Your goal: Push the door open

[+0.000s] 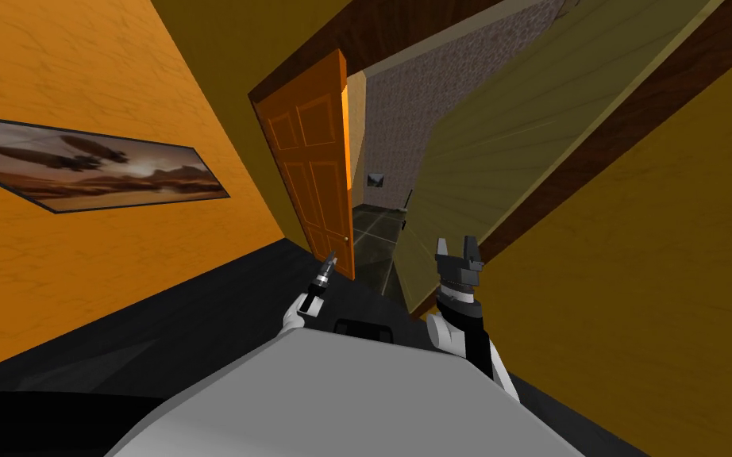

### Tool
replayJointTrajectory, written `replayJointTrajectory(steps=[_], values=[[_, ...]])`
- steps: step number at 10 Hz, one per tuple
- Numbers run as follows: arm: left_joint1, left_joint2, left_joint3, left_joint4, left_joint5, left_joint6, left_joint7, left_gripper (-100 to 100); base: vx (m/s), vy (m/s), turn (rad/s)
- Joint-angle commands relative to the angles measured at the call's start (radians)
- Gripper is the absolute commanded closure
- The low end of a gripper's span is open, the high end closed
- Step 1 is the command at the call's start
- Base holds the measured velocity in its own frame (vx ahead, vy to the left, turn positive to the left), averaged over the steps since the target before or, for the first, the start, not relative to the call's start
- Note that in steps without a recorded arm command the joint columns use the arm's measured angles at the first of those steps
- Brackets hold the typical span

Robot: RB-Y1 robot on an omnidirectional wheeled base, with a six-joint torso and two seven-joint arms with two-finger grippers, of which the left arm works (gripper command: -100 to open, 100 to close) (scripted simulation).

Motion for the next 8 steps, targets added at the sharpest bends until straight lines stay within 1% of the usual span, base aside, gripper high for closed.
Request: replayJointTrajectory(steps=[1, 5, 6, 8], values=[[-0.014, 0.001, -0.001, 0.040, -0.008, -0.007, 0.011, -100, 0.078, 0.090, -0.066], [-0.052, 0.005, -0.001, 0.140, -0.027, -0.026, 0.035, -100, 0.066, 0.083, -0.070], [-0.052, 0.005, -0.001, 0.140, -0.027, -0.026, 0.035, -100, 0.049, 0.066, -0.024], [-0.070, 0.007, -0.002, 0.186, -0.035, -0.035, 0.046, -100, 0.057, 0.055, -0.053]])
